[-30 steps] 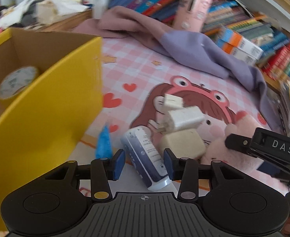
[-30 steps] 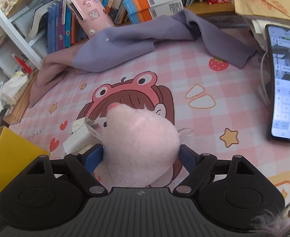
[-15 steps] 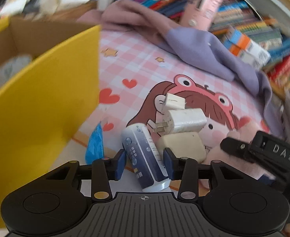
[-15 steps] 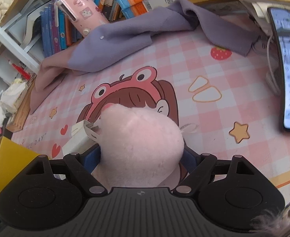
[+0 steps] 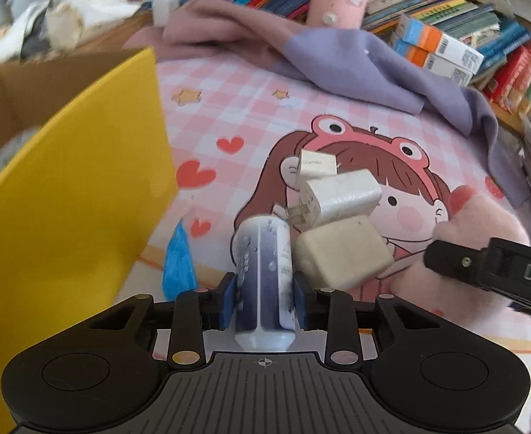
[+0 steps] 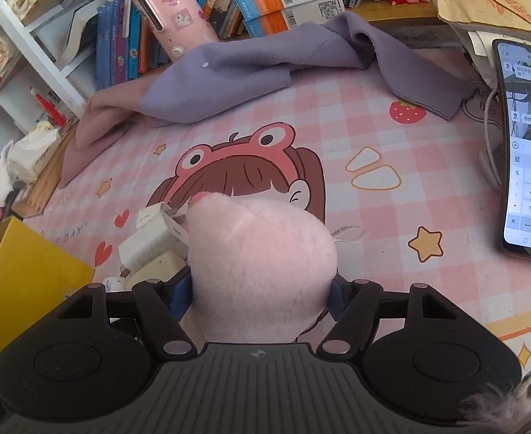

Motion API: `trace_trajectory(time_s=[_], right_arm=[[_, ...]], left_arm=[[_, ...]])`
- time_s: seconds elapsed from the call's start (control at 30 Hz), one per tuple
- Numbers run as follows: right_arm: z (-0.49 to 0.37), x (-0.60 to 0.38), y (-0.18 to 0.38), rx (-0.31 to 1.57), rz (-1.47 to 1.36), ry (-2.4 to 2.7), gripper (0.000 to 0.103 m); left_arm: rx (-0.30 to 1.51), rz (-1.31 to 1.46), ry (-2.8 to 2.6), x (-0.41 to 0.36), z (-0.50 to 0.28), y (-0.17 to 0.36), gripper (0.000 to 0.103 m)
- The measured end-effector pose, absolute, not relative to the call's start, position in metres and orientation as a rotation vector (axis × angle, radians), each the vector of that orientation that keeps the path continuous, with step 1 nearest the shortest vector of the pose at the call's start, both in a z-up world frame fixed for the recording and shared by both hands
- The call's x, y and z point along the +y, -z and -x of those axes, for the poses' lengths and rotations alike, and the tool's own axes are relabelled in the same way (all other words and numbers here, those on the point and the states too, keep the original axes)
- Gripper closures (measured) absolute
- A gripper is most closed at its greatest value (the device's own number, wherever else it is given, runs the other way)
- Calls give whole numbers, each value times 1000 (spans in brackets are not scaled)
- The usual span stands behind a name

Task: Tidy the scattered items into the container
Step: 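Lift and carry the white tube and plush pig over the yellow box with both tools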

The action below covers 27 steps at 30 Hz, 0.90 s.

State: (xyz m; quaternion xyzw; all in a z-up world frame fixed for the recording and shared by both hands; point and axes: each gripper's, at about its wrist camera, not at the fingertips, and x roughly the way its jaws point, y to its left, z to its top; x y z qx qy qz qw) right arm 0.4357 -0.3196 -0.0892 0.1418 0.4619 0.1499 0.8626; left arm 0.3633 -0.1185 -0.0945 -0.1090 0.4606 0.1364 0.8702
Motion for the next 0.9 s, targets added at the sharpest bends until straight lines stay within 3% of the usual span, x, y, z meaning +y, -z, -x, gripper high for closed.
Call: trace_trajectory(time_s=[0.9], right_arm=[[-351,-319,43,864,-224,-329,36]], left_arm=[[793,292,-40,-111,-277,32,72]])
